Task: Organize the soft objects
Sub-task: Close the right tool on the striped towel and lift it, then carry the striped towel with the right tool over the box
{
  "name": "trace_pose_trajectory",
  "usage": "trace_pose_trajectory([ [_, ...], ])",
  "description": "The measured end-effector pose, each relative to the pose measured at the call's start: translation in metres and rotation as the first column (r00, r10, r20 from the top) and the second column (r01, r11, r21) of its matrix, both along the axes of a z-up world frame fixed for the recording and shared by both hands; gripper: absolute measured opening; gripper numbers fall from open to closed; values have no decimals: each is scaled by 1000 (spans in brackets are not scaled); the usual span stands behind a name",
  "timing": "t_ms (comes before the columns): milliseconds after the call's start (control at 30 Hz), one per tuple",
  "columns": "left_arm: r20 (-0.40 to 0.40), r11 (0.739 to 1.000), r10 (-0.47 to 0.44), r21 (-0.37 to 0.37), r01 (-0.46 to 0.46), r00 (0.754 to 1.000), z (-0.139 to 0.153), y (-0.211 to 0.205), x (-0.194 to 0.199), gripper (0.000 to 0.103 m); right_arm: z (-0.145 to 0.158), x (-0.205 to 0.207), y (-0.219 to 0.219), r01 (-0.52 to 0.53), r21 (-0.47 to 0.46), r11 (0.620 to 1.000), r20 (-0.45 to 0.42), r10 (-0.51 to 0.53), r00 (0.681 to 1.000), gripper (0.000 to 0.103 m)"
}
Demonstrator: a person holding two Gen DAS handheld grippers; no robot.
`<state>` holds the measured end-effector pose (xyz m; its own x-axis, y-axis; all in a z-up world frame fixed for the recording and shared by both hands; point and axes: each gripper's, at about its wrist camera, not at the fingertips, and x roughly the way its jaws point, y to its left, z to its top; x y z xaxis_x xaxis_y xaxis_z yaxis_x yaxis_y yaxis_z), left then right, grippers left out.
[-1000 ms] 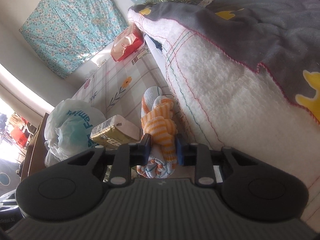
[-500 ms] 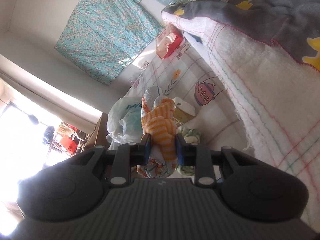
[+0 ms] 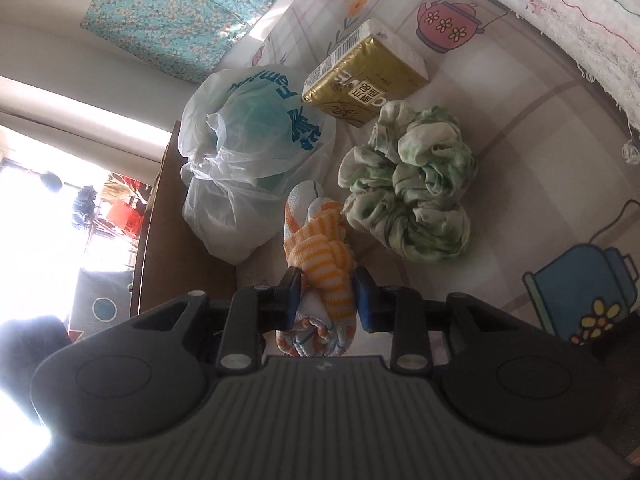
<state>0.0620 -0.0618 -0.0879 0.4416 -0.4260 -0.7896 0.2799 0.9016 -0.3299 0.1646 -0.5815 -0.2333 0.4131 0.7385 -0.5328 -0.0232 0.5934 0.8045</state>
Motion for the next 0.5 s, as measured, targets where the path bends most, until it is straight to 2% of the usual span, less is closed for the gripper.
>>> trace_pose_trajectory([
  [133, -18, 1000, -22, -3, 22, 1000, -7, -2, 5, 79, 5, 7, -3, 11, -9, 1000, 14, -11, 1000, 37],
  [333, -34, 999, -37, 18, 37, 999, -17, -8, 15, 79, 10, 21, 8, -30, -26, 999, 22, 30, 999, 40],
  [500, -78, 999, -39, 8, 40, 996, -28, -7, 23, 71, 2, 28, 23, -79, -61, 995, -16, 78, 997, 40],
])
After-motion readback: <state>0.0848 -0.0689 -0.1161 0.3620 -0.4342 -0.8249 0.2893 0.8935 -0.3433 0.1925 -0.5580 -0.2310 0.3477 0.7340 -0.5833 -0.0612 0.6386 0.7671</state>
